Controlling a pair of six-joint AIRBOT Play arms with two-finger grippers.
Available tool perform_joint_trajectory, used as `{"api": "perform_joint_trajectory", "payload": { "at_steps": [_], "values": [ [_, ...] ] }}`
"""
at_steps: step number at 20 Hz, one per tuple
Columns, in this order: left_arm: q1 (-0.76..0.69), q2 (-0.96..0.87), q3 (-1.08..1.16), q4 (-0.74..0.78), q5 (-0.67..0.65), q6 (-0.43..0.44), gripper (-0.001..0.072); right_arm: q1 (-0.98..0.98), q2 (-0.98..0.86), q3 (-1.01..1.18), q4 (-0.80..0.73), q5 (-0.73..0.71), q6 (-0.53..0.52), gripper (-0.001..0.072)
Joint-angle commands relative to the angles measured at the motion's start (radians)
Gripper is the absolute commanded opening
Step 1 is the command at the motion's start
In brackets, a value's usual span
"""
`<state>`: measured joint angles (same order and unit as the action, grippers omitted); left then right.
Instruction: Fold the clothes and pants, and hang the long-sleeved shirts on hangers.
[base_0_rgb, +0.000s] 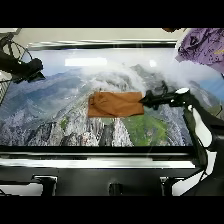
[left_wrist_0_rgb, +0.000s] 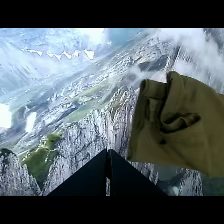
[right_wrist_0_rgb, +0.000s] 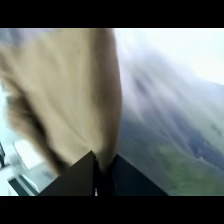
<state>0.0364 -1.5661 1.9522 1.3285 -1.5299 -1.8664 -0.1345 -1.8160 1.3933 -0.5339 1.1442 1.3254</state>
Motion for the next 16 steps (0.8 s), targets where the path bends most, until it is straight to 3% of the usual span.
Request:
{"api": "perform_joint_trajectory", "payload": {
  "at_steps": [1,7,16],
  "values": [
    [-0.001,0.0,0.0,0.0,0.0,0.0,0.0018,-0.082,0.063,0.162,-0.059,0.058,0.099,0.0023],
    [-0.009,0.0,0.0,0.0,0.0,0.0,0.0018,-0.241,0.123,0.421,-0.321,0.156,0.296,0.0023],
    [-0.009,0.0,0.0,-0.021,0.0,-0.003,0.0018,-0.469,0.221,0.536,-0.467,0.182,0.477,0.0023]
  ]
}}
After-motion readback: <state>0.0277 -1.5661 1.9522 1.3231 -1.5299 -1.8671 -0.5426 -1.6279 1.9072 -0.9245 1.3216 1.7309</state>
